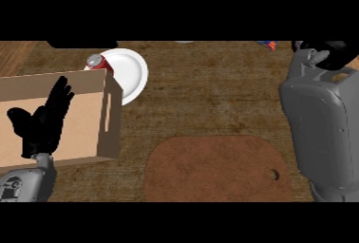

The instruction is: Pick the eggplant from the cutting board and place it in the basket

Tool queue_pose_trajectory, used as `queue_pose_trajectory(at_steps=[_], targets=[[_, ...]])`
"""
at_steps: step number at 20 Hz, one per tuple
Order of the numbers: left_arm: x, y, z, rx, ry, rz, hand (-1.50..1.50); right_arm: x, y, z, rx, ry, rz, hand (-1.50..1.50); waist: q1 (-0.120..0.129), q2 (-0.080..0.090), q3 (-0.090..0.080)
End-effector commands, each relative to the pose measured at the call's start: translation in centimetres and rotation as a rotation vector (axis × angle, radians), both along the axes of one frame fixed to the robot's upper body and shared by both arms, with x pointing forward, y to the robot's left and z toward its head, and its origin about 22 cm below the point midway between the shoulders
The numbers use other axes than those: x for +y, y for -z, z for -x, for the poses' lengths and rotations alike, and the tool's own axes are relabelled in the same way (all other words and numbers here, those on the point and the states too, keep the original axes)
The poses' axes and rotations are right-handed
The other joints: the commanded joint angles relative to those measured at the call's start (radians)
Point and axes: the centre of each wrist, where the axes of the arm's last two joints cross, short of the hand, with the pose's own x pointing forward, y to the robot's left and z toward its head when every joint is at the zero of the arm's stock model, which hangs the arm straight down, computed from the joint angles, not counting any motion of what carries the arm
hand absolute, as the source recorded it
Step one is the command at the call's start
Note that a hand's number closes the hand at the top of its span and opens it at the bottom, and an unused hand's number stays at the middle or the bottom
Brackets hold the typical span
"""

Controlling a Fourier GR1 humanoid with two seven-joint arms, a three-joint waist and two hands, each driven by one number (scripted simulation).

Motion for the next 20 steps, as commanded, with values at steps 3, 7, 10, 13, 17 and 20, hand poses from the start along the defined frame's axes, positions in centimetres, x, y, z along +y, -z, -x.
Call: queue_pose_trajectory(at_steps=[3, 7, 10, 13, 17, 20], targets=[[-0.5, -0.5, -0.4, -0.014, 0.014, 0.004, 0.00, -5.0, -2.3, -3.1, 0.142, 0.109, 0.023, 1.50, 0.007, 0.003, 0.000], [0.8, -0.8, 0.3, -0.006, -0.009, 0.015, 0.00, -7.6, -2.3, -3.3, 0.209, 0.110, 0.039, 1.50, 0.006, 0.001, 0.001], [0.2, -2.4, -1.4, -0.023, 0.003, 0.000, 0.00, -8.2, 0.7, -4.3, 0.257, 0.142, 0.071, 1.50, 0.002, 0.002, 0.001], [-0.7, 1.8, 0.0, 0.004, -0.001, 0.013, 0.00, -11.2, 0.6, -4.6, 0.284, 0.155, 0.046, 1.50, 0.002, 0.003, 0.000], [-0.2, -0.6, -0.4, 0.009, 0.008, 0.001, 0.00, -12.6, 1.1, -5.0, 0.323, 0.180, 0.013, 1.50, 0.004, 0.002, 0.001], [-1.1, -1.2, -0.2, -0.016, 0.000, -0.001, 0.00, -15.0, 3.4, -4.7, 0.357, 0.198, 0.017, 1.50, 0.004, 0.001, 0.001]])
